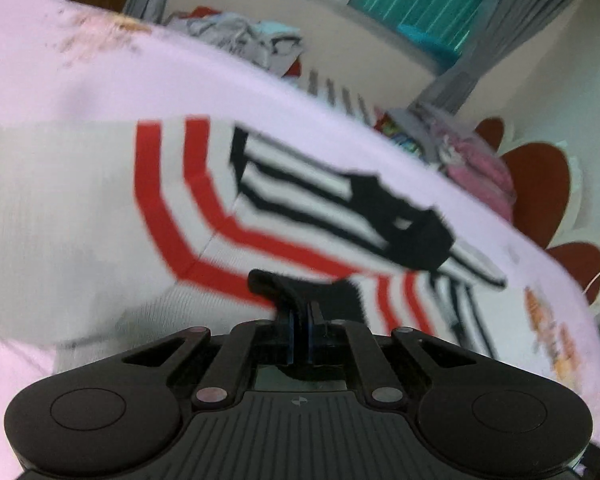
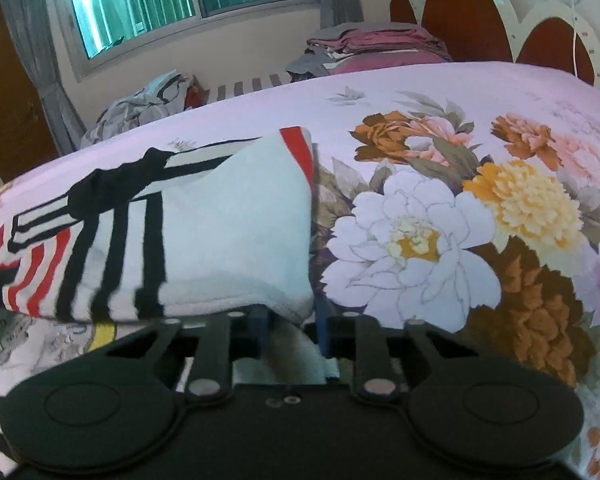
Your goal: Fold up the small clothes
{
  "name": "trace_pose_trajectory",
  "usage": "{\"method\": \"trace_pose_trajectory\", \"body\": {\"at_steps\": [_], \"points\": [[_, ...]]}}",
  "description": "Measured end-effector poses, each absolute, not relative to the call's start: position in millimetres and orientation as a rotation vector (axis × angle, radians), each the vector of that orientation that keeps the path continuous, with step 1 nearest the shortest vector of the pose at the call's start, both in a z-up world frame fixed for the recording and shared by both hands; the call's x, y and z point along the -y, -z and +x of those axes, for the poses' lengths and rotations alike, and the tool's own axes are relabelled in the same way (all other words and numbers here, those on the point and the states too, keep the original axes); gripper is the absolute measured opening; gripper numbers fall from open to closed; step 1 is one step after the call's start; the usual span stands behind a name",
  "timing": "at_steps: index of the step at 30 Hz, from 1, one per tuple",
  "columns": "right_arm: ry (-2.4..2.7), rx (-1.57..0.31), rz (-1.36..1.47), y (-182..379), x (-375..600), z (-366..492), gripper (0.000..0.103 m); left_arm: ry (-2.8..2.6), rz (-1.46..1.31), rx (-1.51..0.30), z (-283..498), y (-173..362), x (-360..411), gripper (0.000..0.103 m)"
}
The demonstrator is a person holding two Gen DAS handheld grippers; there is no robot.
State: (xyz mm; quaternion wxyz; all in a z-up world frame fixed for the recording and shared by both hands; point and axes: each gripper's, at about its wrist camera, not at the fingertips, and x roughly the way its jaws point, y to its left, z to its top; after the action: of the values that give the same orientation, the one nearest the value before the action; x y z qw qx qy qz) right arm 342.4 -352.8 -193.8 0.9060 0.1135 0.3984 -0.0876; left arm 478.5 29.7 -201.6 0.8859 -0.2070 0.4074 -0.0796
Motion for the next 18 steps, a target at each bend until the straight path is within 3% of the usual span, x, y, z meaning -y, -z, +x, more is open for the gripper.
{"method": "trace_pose_trajectory", "body": {"at_steps": [6, 12, 18], "points": [[0.181, -0.847, 0.248, 195, 359, 332, 0.02, 0.163, -0.369, -0.836, 479, 201, -18, 0.006], [0.148, -0.772, 0.317, 169, 377, 312, 0.048, 0.149, -0.344, -0.708, 448, 163, -38, 0.006], [0.116, -0.765, 0.344, 169, 391, 367, 0.047, 0.247, -0.315, -0.751, 468, 167, -1, 0.006]]}}
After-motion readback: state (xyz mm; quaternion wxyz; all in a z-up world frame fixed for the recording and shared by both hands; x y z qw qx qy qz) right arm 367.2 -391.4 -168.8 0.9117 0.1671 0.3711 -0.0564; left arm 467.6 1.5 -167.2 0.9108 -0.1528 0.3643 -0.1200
